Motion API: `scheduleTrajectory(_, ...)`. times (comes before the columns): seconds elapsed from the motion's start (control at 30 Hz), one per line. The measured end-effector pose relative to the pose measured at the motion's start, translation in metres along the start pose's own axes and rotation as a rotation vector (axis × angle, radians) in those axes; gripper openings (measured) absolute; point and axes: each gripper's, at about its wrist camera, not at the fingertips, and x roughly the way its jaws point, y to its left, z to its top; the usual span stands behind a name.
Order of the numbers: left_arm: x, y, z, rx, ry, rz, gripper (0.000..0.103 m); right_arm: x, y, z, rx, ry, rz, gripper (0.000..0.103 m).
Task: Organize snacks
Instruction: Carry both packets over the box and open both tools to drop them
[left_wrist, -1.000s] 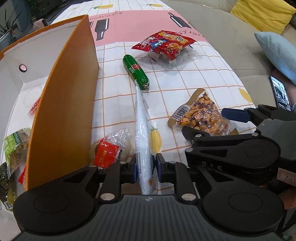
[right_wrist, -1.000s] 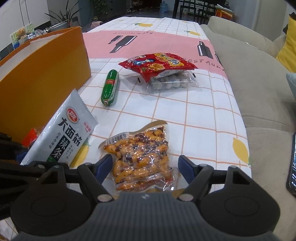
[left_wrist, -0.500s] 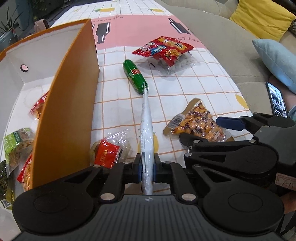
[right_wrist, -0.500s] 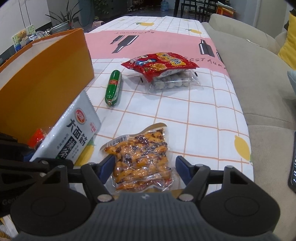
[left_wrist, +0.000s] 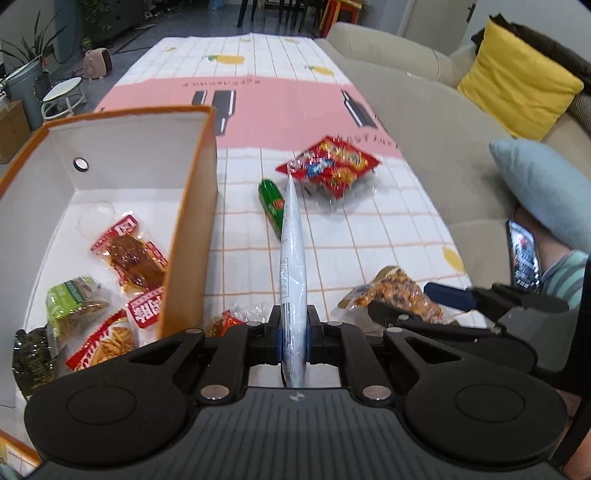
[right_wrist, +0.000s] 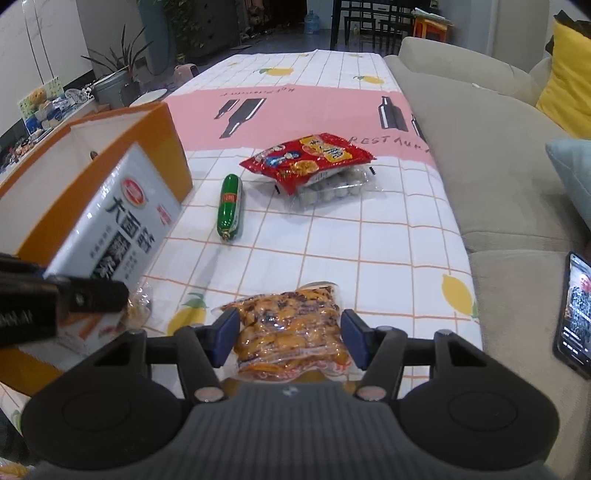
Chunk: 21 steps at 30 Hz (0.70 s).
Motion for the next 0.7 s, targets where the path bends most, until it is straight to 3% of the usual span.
scheduleTrajectory(0.3, -0.045, 0.021, 0.021, -0.031, -0.055, -0.019, 0.011, -0.048, 0.013, 0.018, 0.001, -0.128, 0.052, 0.056)
scheduleTrajectory(0.37, -0.057, 0.026, 0.028, -0.006, -0.068, -0.005, 0.011, -0.059, 0.022, 0.026, -0.012, -0.161, 0.078, 0.056)
scheduleTrajectory(0.43, -0.067, 0.033, 0.036, 0.024, -0.072, 0.010, 0.011, -0.068, 0.032, 0.033, -0.026, -0.185, 0.110, 0.045)
scheduleTrajectory(0.7, -0.090, 0.076, 0.056, 0.078, -0.046, 0.090, 0.011, -0.080, 0.086, 0.071, -0.131, -0.233, 0.222, 0.046)
